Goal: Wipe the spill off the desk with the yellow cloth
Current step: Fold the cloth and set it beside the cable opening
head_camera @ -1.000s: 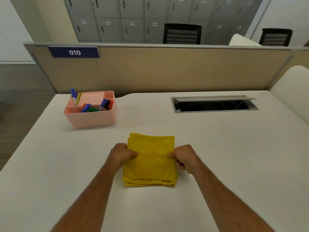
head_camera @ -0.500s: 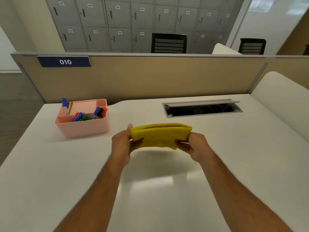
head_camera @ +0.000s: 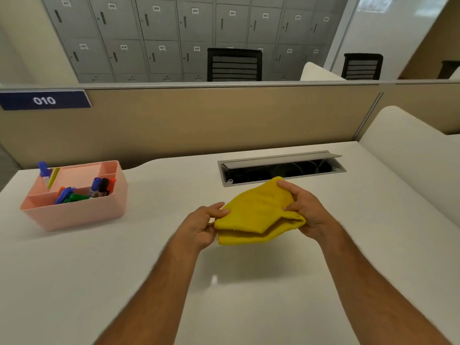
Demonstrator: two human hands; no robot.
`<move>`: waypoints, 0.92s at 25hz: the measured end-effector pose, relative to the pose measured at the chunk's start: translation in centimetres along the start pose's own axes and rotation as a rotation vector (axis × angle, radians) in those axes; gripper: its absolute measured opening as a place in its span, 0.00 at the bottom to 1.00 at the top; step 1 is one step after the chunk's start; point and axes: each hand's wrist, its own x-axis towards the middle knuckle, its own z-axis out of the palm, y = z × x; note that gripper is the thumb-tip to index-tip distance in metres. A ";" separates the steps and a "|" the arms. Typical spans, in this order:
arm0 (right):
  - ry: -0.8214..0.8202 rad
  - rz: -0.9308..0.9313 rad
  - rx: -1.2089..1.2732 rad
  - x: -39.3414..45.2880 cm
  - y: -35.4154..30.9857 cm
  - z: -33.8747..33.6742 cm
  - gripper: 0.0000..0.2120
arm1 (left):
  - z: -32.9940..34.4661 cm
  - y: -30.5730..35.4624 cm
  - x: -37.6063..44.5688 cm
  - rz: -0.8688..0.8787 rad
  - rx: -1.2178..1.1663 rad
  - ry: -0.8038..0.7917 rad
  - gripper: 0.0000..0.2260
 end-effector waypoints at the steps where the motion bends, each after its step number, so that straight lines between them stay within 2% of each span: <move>1: -0.005 -0.013 -0.024 0.6 0.0 -1.3 0.32 | 1.1 -0.3 0.7 -0.003 0.020 -0.029 0.17; 4: -0.004 -0.029 -0.057 2.3 -0.2 -4.6 0.35 | 3.9 -1.0 2.7 0.074 0.128 -0.061 0.15; 9: -0.019 -0.058 -0.116 5.8 -0.2 -8.4 0.36 | 7.1 -1.7 6.6 0.381 0.563 -0.011 0.27; 11: -0.019 -0.068 -0.161 7.5 0.2 -9.4 0.36 | 8.0 -2.0 8.1 0.467 0.654 -0.007 0.29; 19: 0.002 0.049 -0.461 12.0 4.3 -10.5 0.36 | 8.6 -4.9 12.4 0.487 0.946 0.074 0.34; 21: 0.028 0.073 -0.563 12.6 5.2 -10.3 0.36 | 8.4 -5.3 13.1 0.498 1.106 0.100 0.34; 23: 0.063 0.048 -0.713 13.0 5.5 -9.7 0.36 | 8.1 -5.6 13.2 0.550 1.377 0.118 0.33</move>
